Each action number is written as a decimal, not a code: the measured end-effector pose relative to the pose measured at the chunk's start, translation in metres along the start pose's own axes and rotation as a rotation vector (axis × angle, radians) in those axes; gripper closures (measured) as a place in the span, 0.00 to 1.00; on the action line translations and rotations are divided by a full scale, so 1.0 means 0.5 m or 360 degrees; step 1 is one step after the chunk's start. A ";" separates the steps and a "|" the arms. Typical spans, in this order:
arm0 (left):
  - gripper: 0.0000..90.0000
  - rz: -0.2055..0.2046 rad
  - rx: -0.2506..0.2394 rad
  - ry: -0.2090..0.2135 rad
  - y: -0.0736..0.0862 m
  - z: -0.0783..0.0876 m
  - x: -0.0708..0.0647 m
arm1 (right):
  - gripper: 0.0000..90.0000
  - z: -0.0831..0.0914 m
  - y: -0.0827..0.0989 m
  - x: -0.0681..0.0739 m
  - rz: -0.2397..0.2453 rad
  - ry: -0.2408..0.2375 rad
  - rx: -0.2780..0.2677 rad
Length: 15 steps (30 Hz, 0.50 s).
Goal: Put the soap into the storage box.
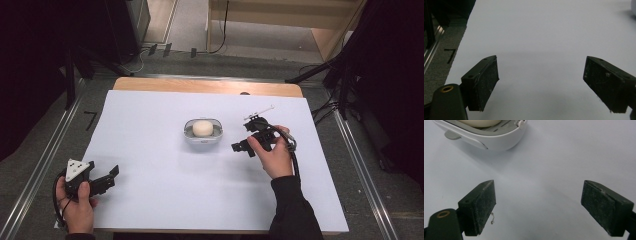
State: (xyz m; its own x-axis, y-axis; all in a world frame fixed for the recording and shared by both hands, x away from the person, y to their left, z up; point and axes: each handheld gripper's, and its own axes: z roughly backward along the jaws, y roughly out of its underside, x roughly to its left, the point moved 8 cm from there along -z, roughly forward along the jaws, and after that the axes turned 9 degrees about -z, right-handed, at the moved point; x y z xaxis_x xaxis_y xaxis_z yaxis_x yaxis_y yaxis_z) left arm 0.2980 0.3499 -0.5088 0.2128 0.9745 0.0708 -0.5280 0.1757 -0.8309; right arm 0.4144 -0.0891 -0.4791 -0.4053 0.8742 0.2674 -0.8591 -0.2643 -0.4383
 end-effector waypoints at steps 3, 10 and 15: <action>0.16 0.0000 0.0000 0.0000 0.000 0.000 0.000 | 0.15 0.003 0.008 -0.007 -0.0007 -0.0002 -0.0005; 0.16 -0.0002 0.0003 -0.0001 0.000 0.000 0.000 | 0.15 0.009 0.026 -0.025 -0.0025 0.0038 -0.0032; 0.15 -0.0001 0.0002 -0.0001 0.000 0.000 0.000 | 0.15 0.011 0.040 -0.040 -0.0045 0.0033 -0.0052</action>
State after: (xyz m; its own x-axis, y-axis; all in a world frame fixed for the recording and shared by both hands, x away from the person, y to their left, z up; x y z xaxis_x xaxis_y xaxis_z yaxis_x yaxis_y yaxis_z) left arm 0.2979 0.3498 -0.5089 0.2125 0.9746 0.0714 -0.5291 0.1762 -0.8301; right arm 0.4034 -0.1142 -0.4887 -0.3744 0.8894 0.2623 -0.8592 -0.2264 -0.4588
